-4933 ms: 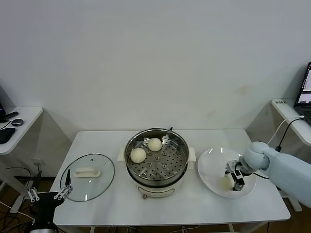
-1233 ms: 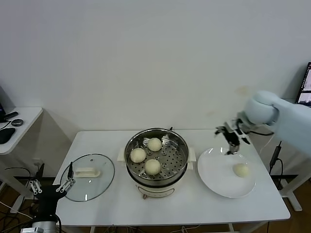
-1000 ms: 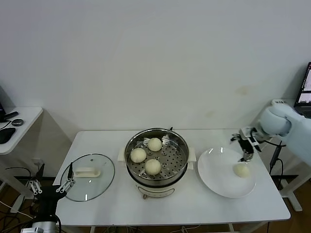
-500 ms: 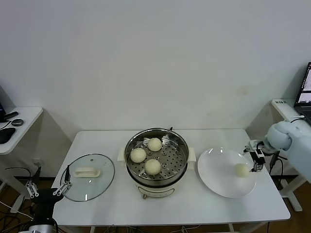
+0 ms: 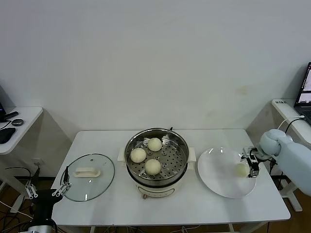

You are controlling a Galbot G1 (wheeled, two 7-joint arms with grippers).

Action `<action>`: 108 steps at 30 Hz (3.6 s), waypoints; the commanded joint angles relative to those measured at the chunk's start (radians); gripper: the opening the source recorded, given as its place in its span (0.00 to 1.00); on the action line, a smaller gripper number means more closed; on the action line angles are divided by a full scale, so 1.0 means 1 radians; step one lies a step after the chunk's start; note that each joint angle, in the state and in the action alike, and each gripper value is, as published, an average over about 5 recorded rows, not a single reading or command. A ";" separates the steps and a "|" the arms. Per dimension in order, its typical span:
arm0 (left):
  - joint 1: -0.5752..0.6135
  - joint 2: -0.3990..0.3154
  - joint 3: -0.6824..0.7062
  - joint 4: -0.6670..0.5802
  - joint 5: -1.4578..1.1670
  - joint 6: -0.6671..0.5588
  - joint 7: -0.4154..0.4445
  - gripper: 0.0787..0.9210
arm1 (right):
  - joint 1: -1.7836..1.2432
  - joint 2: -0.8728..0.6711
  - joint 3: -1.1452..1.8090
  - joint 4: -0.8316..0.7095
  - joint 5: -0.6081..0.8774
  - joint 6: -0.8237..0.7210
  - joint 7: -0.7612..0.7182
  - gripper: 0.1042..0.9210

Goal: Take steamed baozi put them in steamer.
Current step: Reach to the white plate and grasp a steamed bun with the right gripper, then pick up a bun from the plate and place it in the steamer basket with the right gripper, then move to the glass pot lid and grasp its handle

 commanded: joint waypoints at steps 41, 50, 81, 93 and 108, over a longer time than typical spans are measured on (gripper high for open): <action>-0.033 0.018 0.033 -0.007 -0.002 0.001 0.000 0.88 | 0.954 0.182 -0.810 0.634 0.907 -0.578 0.192 0.36; -0.031 0.010 0.029 -0.011 -0.003 0.001 0.000 0.88 | 0.828 0.342 -0.811 0.534 0.873 -0.655 0.272 0.36; -0.026 0.010 -0.009 -0.006 -0.020 -0.005 0.000 0.88 | 0.658 0.362 -0.720 0.387 0.736 -0.662 0.278 0.66; -0.034 0.011 -0.004 -0.012 -0.027 -0.005 0.002 0.88 | 0.616 0.081 -0.559 0.666 0.863 -0.649 0.525 0.88; -0.026 -0.011 0.003 0.008 -0.019 -0.039 0.002 0.88 | -0.743 -0.066 0.575 0.847 0.651 -0.100 1.021 0.88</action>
